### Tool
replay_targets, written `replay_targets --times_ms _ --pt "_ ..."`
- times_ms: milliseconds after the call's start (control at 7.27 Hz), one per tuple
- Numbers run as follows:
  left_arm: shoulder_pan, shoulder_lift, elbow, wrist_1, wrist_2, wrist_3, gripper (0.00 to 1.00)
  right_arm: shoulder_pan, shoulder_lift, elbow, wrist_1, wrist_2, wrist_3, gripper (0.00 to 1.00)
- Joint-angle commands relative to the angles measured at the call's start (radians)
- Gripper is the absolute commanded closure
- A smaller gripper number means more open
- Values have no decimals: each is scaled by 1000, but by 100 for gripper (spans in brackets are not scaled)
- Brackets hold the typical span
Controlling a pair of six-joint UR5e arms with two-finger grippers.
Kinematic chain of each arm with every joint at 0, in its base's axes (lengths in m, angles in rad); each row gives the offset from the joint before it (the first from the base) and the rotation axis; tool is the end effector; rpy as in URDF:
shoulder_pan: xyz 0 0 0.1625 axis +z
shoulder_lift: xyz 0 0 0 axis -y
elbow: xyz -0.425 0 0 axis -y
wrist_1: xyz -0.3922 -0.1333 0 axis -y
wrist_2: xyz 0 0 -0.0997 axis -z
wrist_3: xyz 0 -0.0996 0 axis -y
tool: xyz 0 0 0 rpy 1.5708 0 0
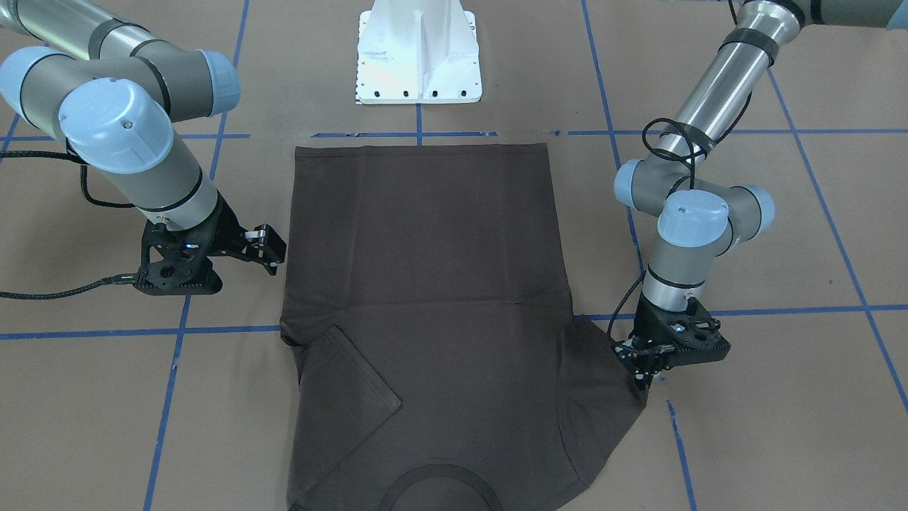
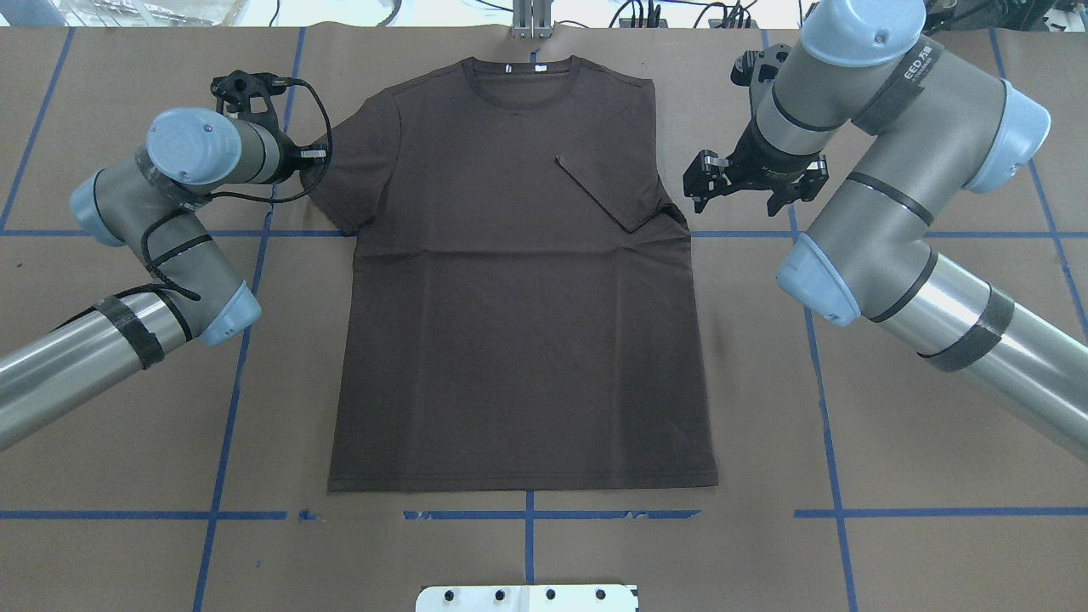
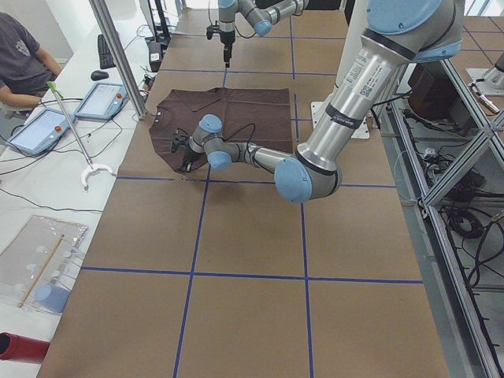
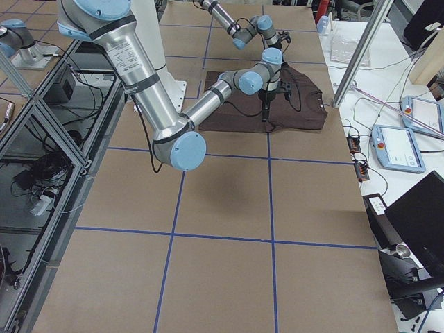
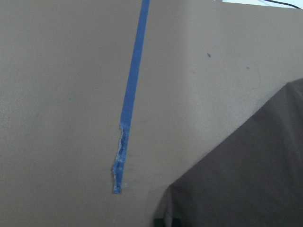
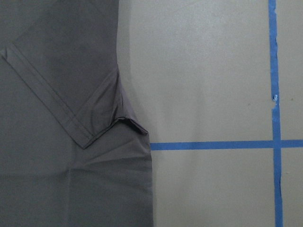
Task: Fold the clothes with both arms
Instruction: 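Grasp the sleeve nearest the left gripper and fold it inward onto the shirt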
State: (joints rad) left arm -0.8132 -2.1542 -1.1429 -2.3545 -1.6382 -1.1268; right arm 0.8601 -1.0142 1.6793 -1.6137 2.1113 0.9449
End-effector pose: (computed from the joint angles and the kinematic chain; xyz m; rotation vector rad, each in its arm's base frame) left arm 0.4307 -0.6396 0.4347 0.5038 0.7995 -0.3098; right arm -0.3709 -0.5567 0.2926 0.0255 -0.7996 0.0535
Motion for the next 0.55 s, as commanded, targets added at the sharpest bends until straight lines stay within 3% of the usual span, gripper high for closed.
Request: replay_targets --times_ms 0,412 --pt "0 -35 -56 80 -8 -2 100 -4 -6 0 0 -2 2 0" --pt "18 -223 -58 272 -9 -138 100 -6 0 17 0 -1 12 0"
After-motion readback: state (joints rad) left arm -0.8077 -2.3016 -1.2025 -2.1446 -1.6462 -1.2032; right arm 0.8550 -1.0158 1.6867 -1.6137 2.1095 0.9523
